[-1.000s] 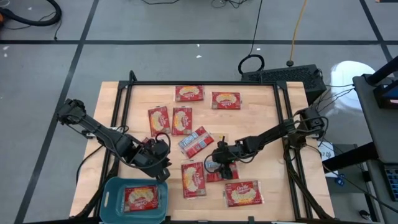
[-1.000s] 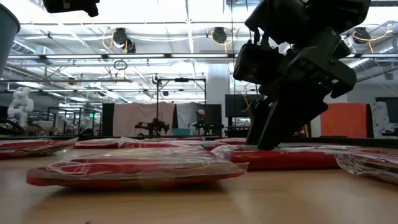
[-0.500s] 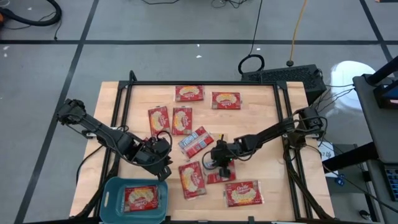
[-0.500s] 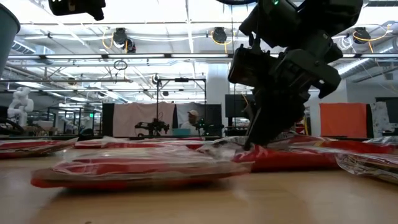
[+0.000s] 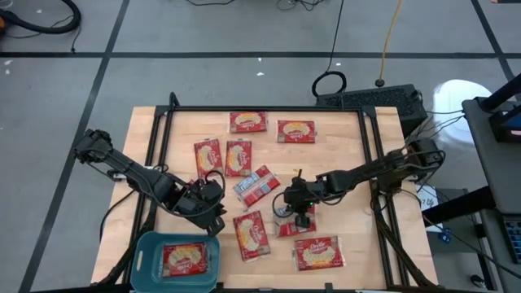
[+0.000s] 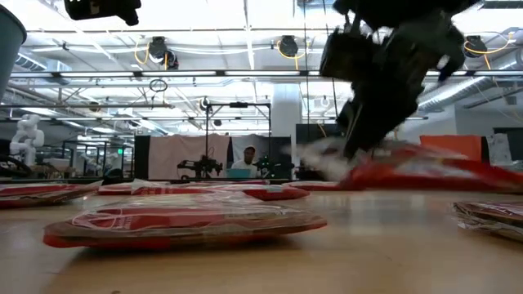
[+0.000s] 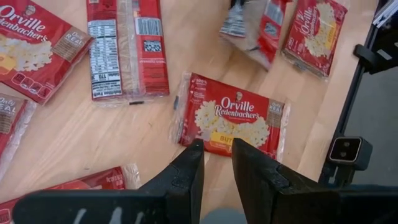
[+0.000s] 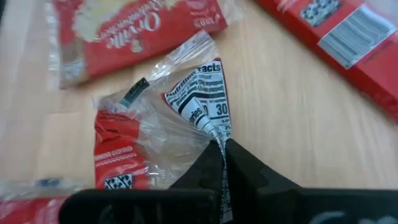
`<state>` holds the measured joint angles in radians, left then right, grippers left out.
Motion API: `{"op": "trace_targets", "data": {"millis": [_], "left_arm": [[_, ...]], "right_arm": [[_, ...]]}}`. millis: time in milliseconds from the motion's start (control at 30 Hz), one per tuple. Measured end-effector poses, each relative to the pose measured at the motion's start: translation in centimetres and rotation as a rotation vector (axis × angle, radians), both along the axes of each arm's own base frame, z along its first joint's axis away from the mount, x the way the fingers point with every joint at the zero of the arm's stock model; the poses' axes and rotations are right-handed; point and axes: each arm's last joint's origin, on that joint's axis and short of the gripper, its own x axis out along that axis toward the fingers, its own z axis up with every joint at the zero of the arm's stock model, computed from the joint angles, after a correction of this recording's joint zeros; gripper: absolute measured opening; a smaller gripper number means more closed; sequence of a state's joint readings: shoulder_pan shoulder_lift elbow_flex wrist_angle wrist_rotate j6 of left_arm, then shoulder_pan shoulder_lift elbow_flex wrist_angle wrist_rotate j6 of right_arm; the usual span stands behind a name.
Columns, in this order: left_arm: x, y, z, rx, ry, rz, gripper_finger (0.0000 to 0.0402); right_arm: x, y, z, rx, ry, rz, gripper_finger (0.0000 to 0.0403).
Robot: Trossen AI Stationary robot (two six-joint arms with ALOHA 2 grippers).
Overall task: Sort popcorn bags into baskets
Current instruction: Put the popcorn sachet into the bin
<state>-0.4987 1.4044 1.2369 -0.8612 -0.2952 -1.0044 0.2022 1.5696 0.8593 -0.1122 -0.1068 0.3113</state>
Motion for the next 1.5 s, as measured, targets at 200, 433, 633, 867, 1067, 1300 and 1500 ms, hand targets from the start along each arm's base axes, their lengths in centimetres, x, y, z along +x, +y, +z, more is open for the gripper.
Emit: {"op": "trace_targets", "data": {"millis": [200,433,633,867,1067,1300,1500], "left_arm": [[0.6,0.5,0.2,-0.015,-0.042,0.026,0.0088],[2.7,-0.3,2.4,0.052,-0.362,-0.081,0.0088],[4.0,-0.1,4.3,0.159,-0.575,-0.108,0.0088],[5.0,1.5,6.0,0.258,-0.73,0.018,0.0088],[5.8,3.1,7.7,0.295,-0.882,0.092,0.0088],[6.0,3.9,9.4,0.343,-1.026,0.122,0.0088],[5.8,3.4,10.1,0.393,-1.078,0.098,0.0088]], "right_arm": [[-1.0,-0.2,3.6,0.08,-0.114,-0.063,0.0],[-2.7,-1.3,8.4,0.304,-0.248,-0.158,0.0],[-4.4,-3.5,11.5,0.484,-0.318,-0.275,0.0],[-5.4,-5.8,15.0,0.586,-0.555,-0.241,0.0],[-5.9,-7.3,17.8,0.551,-0.856,-0.183,0.0],[-6.3,-8.7,19.9,0.539,-1.094,-0.172,0.0],[-6.6,-9.4,20.7,0.548,-1.193,-0.155,0.0]]}}
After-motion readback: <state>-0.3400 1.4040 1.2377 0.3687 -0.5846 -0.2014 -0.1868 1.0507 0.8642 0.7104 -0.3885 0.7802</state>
